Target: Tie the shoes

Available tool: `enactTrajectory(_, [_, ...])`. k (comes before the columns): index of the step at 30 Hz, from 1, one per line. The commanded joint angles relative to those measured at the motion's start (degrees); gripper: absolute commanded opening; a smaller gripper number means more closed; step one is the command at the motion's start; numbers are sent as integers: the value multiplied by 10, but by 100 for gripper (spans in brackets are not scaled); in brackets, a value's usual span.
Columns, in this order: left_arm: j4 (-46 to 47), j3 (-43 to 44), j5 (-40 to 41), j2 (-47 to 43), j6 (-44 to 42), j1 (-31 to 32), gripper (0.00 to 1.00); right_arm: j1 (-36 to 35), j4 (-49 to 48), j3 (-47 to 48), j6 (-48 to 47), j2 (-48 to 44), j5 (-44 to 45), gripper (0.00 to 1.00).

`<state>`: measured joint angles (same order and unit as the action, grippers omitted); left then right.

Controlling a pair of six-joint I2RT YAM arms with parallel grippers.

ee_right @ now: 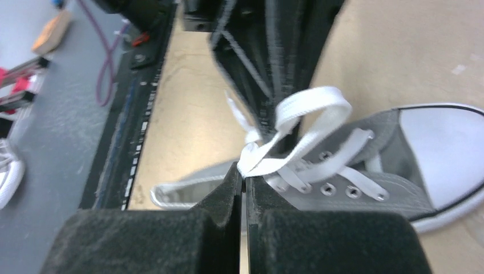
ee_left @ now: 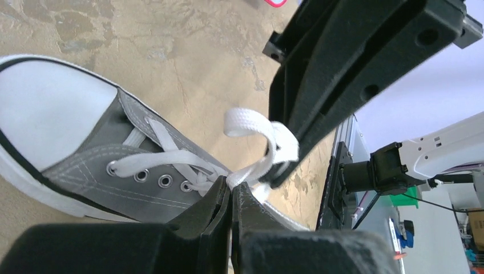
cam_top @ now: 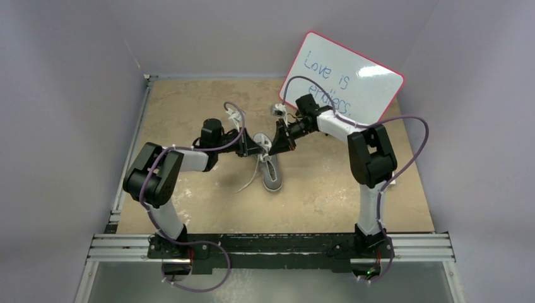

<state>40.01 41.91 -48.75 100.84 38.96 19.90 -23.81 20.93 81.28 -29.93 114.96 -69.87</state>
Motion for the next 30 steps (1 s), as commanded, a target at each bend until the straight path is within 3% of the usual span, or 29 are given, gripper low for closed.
enactTrajectory(1, [-1, 30, -4, 7, -22, 1, 0, -1, 287, 67, -270, 34, -158, 0])
enactTrajectory(7, [-10, 37, 2, 17, -23, 5, 0, -1, 474, 133, -445, 86, -183, 0])
enactTrajectory(12, [-5, 53, -5, 41, -19, 27, 0, -1, 447, 141, -379, 104, -148, 0])
enactTrajectory(14, [-3, 50, -5, 43, -18, 28, 0, -1, 333, 107, -252, 79, -83, 0])
enactTrajectory(16, [-4, 47, -7, 44, -19, 28, 0, 0, 66, -10, -13, -1, 30, 0])
enactTrajectory(18, [-4, 44, -6, 43, -19, 29, 0, 4, -175, -132, 175, -76, 75, 18])
enactTrajectory(20, [-3, 42, -8, 41, -20, 29, 0, 6, -166, -119, 181, -81, 71, 26])
enactTrajectory(22, [-4, 41, -7, 42, -21, 30, 0, 6, -96, -89, 127, -60, 65, 24])
enactTrajectory(25, [-17, 40, -3, 45, -29, 30, 0, 4, -113, -100, 147, -72, 63, 26])
enactTrajectory(30, [-34, 41, 1, 43, -41, 30, 0, 9, -116, -119, 192, -124, 124, 49])
